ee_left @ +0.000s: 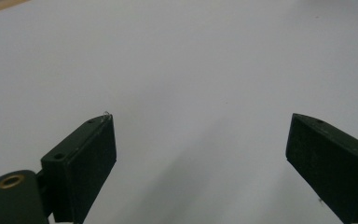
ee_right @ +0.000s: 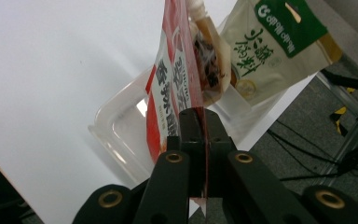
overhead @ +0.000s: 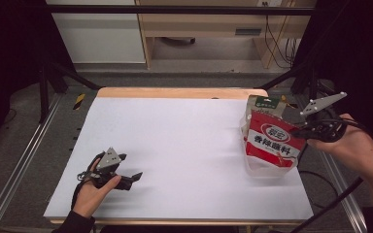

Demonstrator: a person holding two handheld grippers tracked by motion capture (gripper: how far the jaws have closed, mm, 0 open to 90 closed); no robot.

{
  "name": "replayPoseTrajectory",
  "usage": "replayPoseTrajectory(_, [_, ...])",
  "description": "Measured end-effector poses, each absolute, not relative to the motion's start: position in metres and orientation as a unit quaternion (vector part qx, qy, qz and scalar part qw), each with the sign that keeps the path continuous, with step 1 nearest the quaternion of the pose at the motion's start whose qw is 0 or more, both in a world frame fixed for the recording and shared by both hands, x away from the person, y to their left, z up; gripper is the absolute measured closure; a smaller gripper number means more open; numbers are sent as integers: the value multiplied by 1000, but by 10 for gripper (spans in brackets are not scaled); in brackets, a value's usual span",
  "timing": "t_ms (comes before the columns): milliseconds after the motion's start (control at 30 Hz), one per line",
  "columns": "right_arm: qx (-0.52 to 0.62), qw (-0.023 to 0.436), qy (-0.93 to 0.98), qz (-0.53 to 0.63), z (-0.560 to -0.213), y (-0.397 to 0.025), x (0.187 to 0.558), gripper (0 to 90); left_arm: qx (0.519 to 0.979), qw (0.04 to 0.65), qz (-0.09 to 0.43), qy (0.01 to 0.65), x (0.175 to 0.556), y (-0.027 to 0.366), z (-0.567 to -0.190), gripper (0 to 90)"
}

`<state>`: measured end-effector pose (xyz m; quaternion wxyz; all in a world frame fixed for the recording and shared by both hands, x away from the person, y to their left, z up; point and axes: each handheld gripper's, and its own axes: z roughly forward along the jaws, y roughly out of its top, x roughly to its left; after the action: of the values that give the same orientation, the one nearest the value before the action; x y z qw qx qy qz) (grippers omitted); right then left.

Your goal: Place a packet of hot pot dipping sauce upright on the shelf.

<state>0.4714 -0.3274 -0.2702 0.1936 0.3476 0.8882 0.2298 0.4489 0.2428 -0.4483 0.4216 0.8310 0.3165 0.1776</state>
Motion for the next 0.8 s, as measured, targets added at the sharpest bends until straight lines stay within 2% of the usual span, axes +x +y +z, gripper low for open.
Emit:
replayPoseTrajectory(633, [373,173,884,224,-295,-358,468,859,832,418,176,318,449,242,-450,83])
replayPoseTrajectory(700, [375,171,883,224,-295,-359,468,829,833,417,177,318,449,241,-450,84])
replayPoseTrajectory(800, [367,182,883,231,-293,-357,468,723,834,417,176,317,449,241,-450,83])
